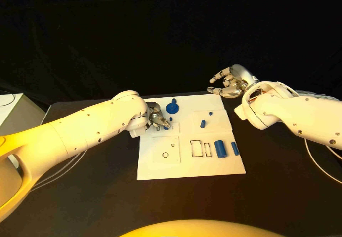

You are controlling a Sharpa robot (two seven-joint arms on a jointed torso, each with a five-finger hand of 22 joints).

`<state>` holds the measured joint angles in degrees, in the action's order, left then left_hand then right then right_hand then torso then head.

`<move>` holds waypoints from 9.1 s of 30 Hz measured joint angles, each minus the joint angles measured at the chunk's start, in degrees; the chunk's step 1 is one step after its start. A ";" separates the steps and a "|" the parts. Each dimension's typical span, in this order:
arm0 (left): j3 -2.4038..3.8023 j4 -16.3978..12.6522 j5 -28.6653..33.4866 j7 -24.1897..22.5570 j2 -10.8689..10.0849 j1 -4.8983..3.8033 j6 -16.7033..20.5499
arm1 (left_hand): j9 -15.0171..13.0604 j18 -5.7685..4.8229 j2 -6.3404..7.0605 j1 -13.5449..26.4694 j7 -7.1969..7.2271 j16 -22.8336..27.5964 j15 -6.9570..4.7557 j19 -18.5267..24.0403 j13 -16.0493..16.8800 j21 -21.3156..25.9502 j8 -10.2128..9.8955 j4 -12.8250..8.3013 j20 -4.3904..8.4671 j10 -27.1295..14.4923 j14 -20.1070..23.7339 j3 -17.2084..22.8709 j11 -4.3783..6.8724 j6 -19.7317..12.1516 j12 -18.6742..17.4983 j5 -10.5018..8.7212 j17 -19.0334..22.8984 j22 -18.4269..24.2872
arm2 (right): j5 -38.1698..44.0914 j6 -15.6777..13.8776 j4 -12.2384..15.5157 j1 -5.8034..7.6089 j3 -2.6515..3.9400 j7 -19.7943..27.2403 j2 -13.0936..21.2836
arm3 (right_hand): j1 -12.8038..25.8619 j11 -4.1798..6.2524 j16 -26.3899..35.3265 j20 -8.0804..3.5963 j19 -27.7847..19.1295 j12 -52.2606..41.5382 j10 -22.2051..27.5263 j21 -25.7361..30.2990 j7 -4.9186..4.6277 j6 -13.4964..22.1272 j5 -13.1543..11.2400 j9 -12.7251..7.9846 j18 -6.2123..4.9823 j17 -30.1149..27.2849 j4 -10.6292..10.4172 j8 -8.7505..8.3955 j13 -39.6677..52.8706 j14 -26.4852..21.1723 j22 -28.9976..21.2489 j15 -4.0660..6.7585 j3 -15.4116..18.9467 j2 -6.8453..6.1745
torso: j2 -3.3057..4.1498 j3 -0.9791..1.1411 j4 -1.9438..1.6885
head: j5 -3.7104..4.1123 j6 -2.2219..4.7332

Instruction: Assemble the parts on the task board

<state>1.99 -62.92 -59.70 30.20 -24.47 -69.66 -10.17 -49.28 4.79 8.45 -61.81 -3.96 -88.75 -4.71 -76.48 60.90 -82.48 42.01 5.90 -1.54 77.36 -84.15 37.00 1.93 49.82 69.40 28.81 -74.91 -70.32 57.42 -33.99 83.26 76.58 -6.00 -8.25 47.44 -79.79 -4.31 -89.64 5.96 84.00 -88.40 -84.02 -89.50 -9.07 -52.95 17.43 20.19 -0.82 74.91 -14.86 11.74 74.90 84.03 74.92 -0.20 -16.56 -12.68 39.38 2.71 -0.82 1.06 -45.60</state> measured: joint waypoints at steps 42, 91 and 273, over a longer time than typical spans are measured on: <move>0.04 2.09 -0.44 -0.19 0.91 -0.01 0.03 | -0.75 -0.01 0.76 0.67 2.73 0.01 -0.21 0.00 0.26 0.43 -2.08 2.45 0.00 -0.02 0.21 -3.47 -0.01 3.14 0.00 -11.03 0.00 0.05 | 0.08 0.13 -0.10 -0.02 0.00 -0.01 0.02 | 0.23 0.00 0.00 0.00 0.00 0.00 0.00 0.00 -0.18 0.18 0.33 0.05 0.00 0.00 0.00 0.00 0.04 0.00 0.02 0.00 0.00 -0.23 | -0.03 -0.07 -0.03 | 0.46 -0.21; 2.69 -3.16 0.09 -0.48 -3.27 0.39 2.11 | -1.87 -0.01 3.45 -1.09 1.99 0.01 -0.20 -0.18 -0.32 1.24 -4.02 10.32 -0.03 -0.57 0.21 -13.48 0.00 3.61 -0.52 -17.95 0.00 0.75 | 0.10 0.14 -0.03 -0.10 0.00 -0.02 0.27 | 0.23 0.00 0.00 0.00 0.00 0.00 0.00 0.00 -0.18 0.18 0.32 0.04 0.00 0.00 0.00 0.00 0.02 0.00 -0.01 0.00 0.00 -0.23 | -0.01 0.00 -0.03 | 0.73 -0.19; 5.26 23.55 5.16 -3.40 7.35 -3.19 -3.53 | 6.44 1.37 -0.61 -12.92 -1.35 1.76 2.77 2.86 -15.72 3.76 -6.88 8.64 -2.67 -13.76 0.11 -9.52 -3.26 -2.61 -4.38 -17.28 -0.01 3.00 | 0.89 -0.17 0.78 -0.01 0.02 0.05 0.45 | 0.23 0.00 0.00 0.00 0.00 0.00 0.00 0.00 0.03 0.38 0.89 0.26 0.00 0.00 -0.40 0.67 0.00 0.00 0.01 0.00 -0.40 -0.23 | 2.03 0.15 0.57 | 1.10 1.35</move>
<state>7.24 -39.37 -54.54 26.81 -17.12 -72.85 -13.70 -42.84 6.16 7.84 -74.73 -5.31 -87.00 -1.93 -73.62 45.18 -78.72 35.13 14.53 -4.20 63.60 -84.04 27.48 -1.33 47.21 65.02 11.53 -74.92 -67.32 58.31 -34.17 84.04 76.57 -5.98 -8.20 47.89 -79.56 -4.31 -89.64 5.96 84.00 -88.40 -84.02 -89.51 -9.04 -52.58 18.32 20.45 -0.82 74.90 -15.26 12.40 74.90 84.03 74.93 -0.20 -16.96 -12.91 41.41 2.86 -0.25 2.16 -44.25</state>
